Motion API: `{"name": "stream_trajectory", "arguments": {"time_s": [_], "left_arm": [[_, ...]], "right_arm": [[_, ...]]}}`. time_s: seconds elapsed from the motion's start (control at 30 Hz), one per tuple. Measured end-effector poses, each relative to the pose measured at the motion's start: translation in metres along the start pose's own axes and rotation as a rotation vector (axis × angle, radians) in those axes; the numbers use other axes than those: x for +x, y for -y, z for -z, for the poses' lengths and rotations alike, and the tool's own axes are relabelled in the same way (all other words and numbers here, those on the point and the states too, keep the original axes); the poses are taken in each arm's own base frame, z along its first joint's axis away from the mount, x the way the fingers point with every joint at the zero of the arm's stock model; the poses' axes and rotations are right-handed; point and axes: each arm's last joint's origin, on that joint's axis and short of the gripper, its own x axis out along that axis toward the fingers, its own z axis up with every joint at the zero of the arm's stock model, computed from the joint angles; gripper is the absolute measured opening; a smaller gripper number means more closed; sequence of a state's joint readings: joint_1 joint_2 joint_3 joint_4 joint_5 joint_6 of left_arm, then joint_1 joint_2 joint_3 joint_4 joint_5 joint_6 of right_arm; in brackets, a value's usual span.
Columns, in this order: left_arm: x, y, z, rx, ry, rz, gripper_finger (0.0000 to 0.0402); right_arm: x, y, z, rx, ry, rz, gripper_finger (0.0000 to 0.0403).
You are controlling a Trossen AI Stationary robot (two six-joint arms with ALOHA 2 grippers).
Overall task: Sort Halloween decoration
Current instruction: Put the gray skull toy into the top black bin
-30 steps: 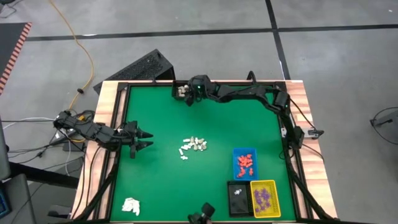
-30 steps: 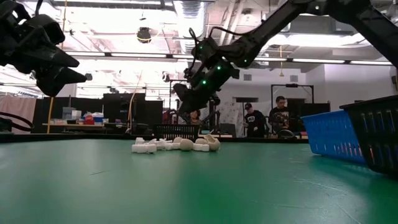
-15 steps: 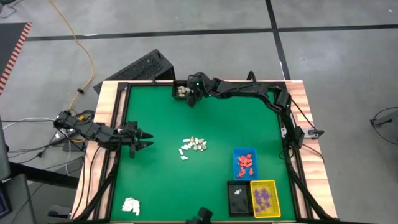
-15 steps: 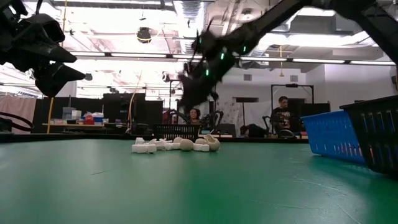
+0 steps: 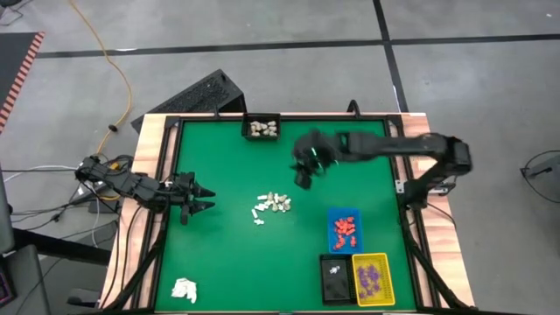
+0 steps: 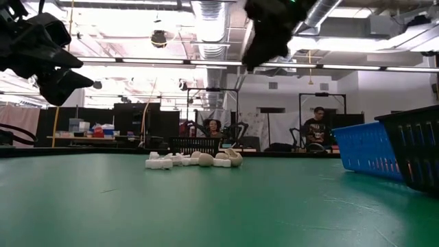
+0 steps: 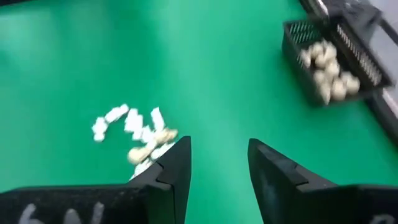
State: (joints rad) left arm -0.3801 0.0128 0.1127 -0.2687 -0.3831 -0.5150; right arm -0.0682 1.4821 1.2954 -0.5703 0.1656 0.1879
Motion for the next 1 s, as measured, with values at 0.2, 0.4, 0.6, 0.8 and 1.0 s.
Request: {"name": "stream_trajectory", "arguments": {"time_s": [0.2,0.4,0.6,0.8,1.0], "left_arm": [[0.0,0.0,-0.002,0.027,0.028,-0.012,0.0189],[0.0,0.001,-0.004,0.035,0.053,-0.018,0.0189],[0.0,0.001,-0.004,0.033,0.058,-0.026,0.0189],[0.0,0.001,-0.004,0.026,0.055,-0.026,0.0189],[0.0,0.0,-0.004,0.025,0.058,-0.032,0.0189]], "right_arm": [[0.017,-0.057,0.074,0.052,0.152,0.082,0.0154],[0.051,-0.091,0.103,0.058,0.268,0.106,0.0154],[0.086,-0.103,0.119,0.057,0.271,0.118,0.0154],[0.107,-0.106,0.131,0.07,0.267,0.144,0.0154],[0.122,-0.107,0.144,0.077,0.228,0.161,0.0154]]}}
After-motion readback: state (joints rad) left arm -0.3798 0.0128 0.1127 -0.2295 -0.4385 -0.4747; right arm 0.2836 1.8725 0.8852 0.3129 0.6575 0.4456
